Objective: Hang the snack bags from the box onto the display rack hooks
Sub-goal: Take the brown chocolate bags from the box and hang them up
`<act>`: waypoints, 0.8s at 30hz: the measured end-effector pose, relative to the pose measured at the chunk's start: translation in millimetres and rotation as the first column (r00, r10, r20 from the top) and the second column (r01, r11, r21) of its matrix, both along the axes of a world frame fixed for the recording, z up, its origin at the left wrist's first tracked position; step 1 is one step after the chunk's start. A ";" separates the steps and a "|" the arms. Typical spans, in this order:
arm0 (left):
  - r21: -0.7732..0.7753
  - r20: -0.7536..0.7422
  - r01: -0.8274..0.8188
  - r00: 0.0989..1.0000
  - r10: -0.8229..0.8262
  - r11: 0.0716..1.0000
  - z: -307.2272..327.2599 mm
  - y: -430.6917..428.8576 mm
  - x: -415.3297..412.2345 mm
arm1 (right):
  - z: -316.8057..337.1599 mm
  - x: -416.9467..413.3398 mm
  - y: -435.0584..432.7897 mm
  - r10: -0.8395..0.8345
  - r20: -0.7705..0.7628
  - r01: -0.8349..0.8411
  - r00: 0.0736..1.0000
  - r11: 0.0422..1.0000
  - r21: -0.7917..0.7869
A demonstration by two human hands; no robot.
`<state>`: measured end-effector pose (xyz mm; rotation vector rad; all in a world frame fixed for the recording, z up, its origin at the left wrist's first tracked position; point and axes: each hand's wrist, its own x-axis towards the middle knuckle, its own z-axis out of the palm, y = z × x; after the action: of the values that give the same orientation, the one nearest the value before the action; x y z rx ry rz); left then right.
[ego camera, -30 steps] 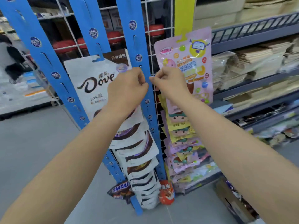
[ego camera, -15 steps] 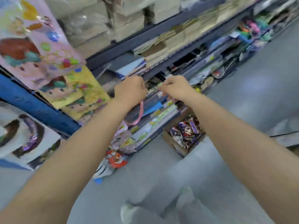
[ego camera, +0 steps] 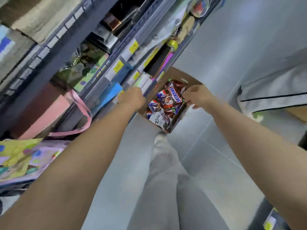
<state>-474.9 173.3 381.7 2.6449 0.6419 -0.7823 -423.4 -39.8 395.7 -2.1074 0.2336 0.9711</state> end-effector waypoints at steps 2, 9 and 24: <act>-0.014 -0.050 0.037 0.998 -0.038 0.999 -42.9 0.6 32.4 | -36.7 26.3 -5.2 -0.044 -0.043 0.043 0.998 0.999 -0.033; -0.065 -0.210 0.069 0.974 -0.081 0.995 -200.8 3.1 115.4 | -186.9 89.7 -17.3 -0.156 -0.161 0.133 0.975 0.981 -0.143; -0.152 -0.525 -0.522 0.762 0.379 0.839 -488.6 -23.4 64.9 | -452.9 113.1 7.9 0.317 -0.316 -0.398 0.894 0.885 -0.240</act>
<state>-410.0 149.8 -106.9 1.8993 1.1464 -1.2658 -310.4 -31.9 -57.2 -2.3407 0.1279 1.5328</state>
